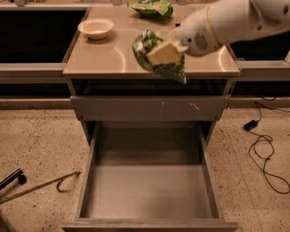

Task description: Pick green jalapeno chip bag from middle drawer and place on counter

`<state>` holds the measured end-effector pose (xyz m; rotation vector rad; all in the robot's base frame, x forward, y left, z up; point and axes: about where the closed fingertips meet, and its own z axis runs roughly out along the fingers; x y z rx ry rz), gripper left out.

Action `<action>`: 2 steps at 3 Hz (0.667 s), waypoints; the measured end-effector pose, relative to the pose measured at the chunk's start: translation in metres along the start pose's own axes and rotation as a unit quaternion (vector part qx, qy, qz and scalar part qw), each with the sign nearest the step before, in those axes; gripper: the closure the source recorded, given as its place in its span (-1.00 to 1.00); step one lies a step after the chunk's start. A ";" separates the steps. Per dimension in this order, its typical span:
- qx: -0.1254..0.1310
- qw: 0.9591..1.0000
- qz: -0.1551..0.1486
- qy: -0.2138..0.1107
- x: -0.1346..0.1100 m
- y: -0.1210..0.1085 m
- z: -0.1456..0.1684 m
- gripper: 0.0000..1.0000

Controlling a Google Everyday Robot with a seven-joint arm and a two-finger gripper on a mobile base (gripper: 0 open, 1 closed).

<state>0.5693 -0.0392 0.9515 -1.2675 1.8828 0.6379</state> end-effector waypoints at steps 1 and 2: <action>0.074 0.996 -0.038 -0.031 -0.065 -0.055 -0.024 1.00; 0.141 0.986 -0.070 -0.057 -0.115 -0.111 -0.035 1.00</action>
Offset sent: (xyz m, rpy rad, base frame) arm 0.1960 -0.0133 0.1813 -0.0023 -0.4932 -0.2434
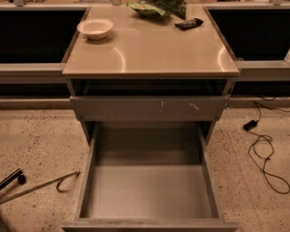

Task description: Pick green jalapeno chip bag from middle drawer and place on counter

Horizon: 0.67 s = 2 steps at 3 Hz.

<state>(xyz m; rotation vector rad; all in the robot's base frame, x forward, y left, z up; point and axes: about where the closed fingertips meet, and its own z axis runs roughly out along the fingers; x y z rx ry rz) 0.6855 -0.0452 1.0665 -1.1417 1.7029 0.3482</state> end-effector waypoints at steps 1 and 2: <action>0.036 0.999 0.006 -0.006 -0.011 -0.050 0.038 1.00; 0.040 0.998 0.041 0.028 0.009 -0.073 0.086 1.00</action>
Offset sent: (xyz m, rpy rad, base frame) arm 0.1740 0.0203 -0.0507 -0.0169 0.1468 -0.2048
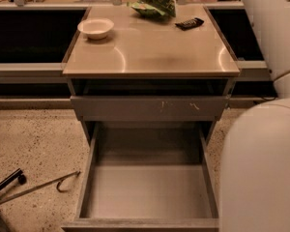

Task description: Pick green jalapeno chip bag from middle drawer and place on counter

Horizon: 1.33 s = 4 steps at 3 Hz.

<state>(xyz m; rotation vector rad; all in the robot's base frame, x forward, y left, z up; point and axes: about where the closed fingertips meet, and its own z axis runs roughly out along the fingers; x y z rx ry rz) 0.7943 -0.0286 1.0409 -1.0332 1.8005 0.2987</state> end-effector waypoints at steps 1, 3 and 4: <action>-0.028 0.997 0.053 0.037 0.034 -0.002 0.040 1.00; -0.114 0.982 0.133 0.075 0.103 0.020 0.088 1.00; -0.156 0.970 0.169 0.082 0.131 0.032 0.105 1.00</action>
Offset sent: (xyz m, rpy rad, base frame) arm 0.0496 -0.0031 -0.1346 0.0959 0.4225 -0.0047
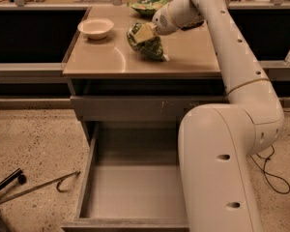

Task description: Pick green jalapeno chip bag from middle drawer and place on counter

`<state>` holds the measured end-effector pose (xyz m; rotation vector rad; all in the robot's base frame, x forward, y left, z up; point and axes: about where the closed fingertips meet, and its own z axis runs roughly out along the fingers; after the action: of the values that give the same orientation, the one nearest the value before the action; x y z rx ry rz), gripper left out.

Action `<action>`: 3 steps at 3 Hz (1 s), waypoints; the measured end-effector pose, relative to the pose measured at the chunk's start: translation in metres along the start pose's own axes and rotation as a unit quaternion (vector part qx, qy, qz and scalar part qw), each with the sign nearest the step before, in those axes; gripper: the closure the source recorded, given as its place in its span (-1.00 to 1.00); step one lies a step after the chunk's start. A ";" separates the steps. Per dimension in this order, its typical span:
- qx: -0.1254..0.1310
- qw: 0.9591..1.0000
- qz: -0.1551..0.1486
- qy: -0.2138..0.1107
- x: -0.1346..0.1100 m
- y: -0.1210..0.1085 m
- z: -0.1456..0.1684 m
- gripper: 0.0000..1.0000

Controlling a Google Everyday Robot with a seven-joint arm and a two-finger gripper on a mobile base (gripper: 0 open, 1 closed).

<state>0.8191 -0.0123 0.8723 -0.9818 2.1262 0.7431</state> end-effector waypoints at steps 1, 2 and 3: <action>-0.004 1.000 0.001 0.001 0.002 0.000 0.003 0.62; -0.004 1.000 0.001 0.001 0.002 0.000 0.003 0.16; -0.004 1.000 0.001 0.001 0.002 0.000 0.003 -0.31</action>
Offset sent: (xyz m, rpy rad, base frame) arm 0.0003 0.0012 -0.0036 0.0025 0.0065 0.0041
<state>0.8194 -0.0110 0.8685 -0.9841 2.1290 0.7519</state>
